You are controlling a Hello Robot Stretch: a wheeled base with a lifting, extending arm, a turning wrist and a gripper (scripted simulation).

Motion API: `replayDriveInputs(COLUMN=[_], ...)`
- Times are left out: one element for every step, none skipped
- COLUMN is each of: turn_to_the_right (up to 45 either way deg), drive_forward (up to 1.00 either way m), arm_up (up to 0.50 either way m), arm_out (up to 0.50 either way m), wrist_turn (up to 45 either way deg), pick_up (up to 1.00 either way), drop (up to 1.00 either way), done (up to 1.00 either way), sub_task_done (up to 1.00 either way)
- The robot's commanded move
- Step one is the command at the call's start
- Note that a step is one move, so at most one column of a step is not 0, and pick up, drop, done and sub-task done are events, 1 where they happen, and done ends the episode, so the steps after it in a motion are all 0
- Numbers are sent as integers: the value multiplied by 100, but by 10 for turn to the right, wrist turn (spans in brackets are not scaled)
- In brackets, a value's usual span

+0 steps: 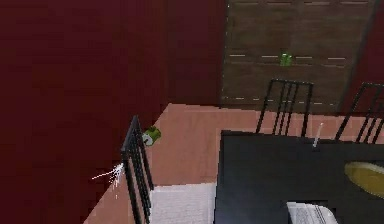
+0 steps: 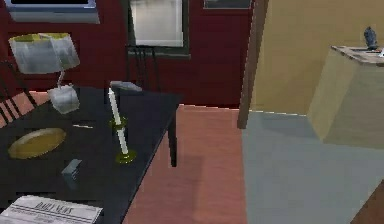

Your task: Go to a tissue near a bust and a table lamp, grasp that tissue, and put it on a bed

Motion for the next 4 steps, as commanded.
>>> replayDriveInputs(turn_to_the_right=[450,450,120,0], drive_forward=[0,0,0,35], arm_up=[0,0,0,0], arm_out=[0,0,0,0], wrist_turn=[0,0,0,0], pick_up=[0,0,0,0], drop=[0,0,0,0], done=[0,0,0,0], sub_task_done=[0,0,0,0])
